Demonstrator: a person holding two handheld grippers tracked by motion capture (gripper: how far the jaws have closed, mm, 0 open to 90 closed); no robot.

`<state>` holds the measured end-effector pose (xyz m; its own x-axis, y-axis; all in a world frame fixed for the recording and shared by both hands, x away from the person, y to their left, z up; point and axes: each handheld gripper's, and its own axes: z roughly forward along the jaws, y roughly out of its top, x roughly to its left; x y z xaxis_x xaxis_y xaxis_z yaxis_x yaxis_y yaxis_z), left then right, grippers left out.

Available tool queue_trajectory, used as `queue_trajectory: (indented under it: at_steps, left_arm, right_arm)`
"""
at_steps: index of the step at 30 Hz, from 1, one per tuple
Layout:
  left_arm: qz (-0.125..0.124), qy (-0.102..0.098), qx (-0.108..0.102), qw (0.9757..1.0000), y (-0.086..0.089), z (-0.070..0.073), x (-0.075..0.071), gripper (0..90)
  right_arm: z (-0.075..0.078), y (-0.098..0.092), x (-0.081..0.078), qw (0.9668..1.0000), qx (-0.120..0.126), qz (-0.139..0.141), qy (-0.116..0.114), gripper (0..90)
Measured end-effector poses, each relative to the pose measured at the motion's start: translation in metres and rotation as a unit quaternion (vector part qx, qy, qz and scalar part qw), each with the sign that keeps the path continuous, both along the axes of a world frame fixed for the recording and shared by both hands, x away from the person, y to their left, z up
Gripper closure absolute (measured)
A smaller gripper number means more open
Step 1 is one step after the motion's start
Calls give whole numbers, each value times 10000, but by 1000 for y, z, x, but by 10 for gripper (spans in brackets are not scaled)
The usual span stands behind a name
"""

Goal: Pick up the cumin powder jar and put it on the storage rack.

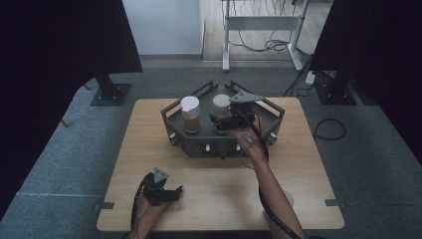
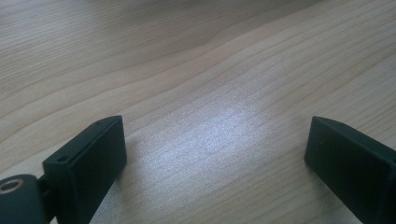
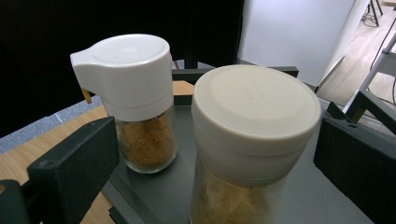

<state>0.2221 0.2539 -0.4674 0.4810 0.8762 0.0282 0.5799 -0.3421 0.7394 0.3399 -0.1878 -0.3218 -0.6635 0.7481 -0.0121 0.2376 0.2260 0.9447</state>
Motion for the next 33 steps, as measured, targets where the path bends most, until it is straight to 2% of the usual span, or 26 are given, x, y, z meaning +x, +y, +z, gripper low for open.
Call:
queue_trajectory:
  at_steps: [15, 33]
  left_arm:
    - [-1, 1, -1, 10000, 0, 0, 0, 49]
    - [6, -5, -10, 10000, 0, 0, 0, 49]
  right_arm:
    - [6, -11, -9, 10000, -70, 52, -24, 6]
    - [3, -30, -21, 10000, -36, -22, -63, 20]
